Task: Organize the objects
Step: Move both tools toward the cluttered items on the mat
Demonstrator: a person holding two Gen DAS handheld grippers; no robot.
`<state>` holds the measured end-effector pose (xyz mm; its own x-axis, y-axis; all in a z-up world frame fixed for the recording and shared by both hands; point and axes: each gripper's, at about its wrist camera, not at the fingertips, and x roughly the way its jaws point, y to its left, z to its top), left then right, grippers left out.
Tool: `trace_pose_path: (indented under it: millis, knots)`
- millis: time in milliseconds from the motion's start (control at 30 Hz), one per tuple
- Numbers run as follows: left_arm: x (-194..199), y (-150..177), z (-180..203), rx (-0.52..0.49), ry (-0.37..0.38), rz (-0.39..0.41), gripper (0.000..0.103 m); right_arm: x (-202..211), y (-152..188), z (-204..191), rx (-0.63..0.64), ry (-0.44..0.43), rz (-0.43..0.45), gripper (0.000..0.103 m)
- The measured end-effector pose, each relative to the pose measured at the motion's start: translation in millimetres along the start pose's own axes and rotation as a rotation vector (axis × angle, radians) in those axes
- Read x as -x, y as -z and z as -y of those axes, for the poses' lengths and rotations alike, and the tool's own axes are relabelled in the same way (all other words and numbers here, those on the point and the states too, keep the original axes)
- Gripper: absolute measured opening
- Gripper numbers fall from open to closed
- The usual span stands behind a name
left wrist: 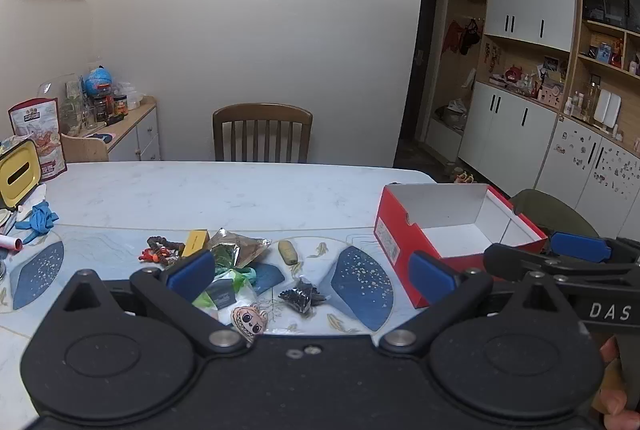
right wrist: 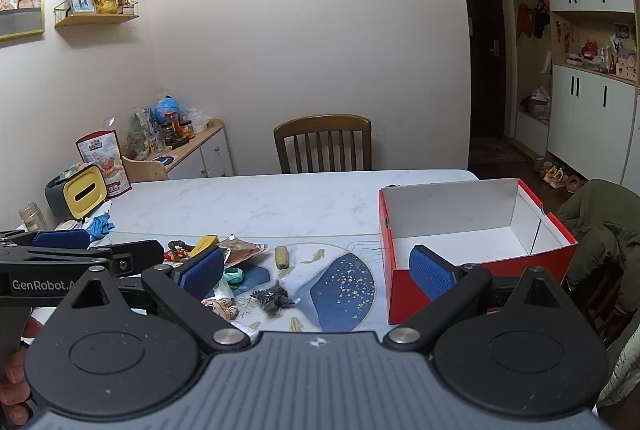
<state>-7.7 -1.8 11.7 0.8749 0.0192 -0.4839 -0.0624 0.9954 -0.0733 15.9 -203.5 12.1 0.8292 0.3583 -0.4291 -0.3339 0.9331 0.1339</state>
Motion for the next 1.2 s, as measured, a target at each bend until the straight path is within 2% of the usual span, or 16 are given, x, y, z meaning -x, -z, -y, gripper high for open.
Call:
trace_pose_path:
  millis: [400,633,767,933,1067,1200]
  knots:
    - [-5.6,5.3,-8.2,0.02,-0.001,-0.031,0.103,-6.9,2.0,-7.3,0.027,0.0,-0.023,0.1]
    - [-31.6,4.9,-27.3,0.015,0.012,-0.074,0.103,-29.6,-0.3,-17.6,0.05,0.017,-0.055,0.1]
    - [-61.1,8.7,-55.9,0.055,-0.004,-0.163,0.103,-51.8,-3.1,-19.5,0.047,0.021,-0.121,0.1]
    - [-90.0,23.4,-84.9,0.018,-0.044,-0.215,0.101,-87.7,-1.1,-24.8,0.022,-0.03,-0.202,0.1]
    - [-112.4,31.7,-100.9,-0.028,-0.068,-0.246,0.098,-115.3,3.1,-33.7,0.041,-0.002,-0.244,0.1]
    - [-127.9,36.3,-111.6,-0.029,-0.036,-0.274,0.096,-137.7,9.7,-38.8,0.052,-0.011,-0.291,0.1]
